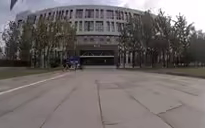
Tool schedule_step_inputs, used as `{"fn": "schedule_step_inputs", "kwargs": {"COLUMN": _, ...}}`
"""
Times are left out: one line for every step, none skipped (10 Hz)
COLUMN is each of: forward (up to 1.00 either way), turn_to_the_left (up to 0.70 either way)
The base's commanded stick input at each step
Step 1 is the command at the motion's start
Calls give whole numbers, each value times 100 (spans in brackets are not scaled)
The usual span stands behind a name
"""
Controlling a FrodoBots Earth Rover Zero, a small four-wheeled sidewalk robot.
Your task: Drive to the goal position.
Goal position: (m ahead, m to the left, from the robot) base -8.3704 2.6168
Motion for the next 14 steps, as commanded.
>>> {"fn": "schedule_step_inputs", "kwargs": {"forward": 70, "turn_to_the_left": 0}}
{"fn": "schedule_step_inputs", "kwargs": {"forward": 70, "turn_to_the_left": 0}}
{"fn": "schedule_step_inputs", "kwargs": {"forward": 70, "turn_to_the_left": 0}}
{"fn": "schedule_step_inputs", "kwargs": {"forward": 70, "turn_to_the_left": 0}}
{"fn": "schedule_step_inputs", "kwargs": {"forward": 70, "turn_to_the_left": 0}}
{"fn": "schedule_step_inputs", "kwargs": {"forward": 70, "turn_to_the_left": 0}}
{"fn": "schedule_step_inputs", "kwargs": {"forward": 70, "turn_to_the_left": 0}}
{"fn": "schedule_step_inputs", "kwargs": {"forward": 70, "turn_to_the_left": 0}}
{"fn": "schedule_step_inputs", "kwargs": {"forward": 70, "turn_to_the_left": 0}}
{"fn": "schedule_step_inputs", "kwargs": {"forward": 70, "turn_to_the_left": 0}}
{"fn": "schedule_step_inputs", "kwargs": {"forward": 70, "turn_to_the_left": 0}}
{"fn": "schedule_step_inputs", "kwargs": {"forward": 70, "turn_to_the_left": 0}}
{"fn": "schedule_step_inputs", "kwargs": {"forward": 70, "turn_to_the_left": 0}}
{"fn": "schedule_step_inputs", "kwargs": {"forward": 70, "turn_to_the_left": 0}}
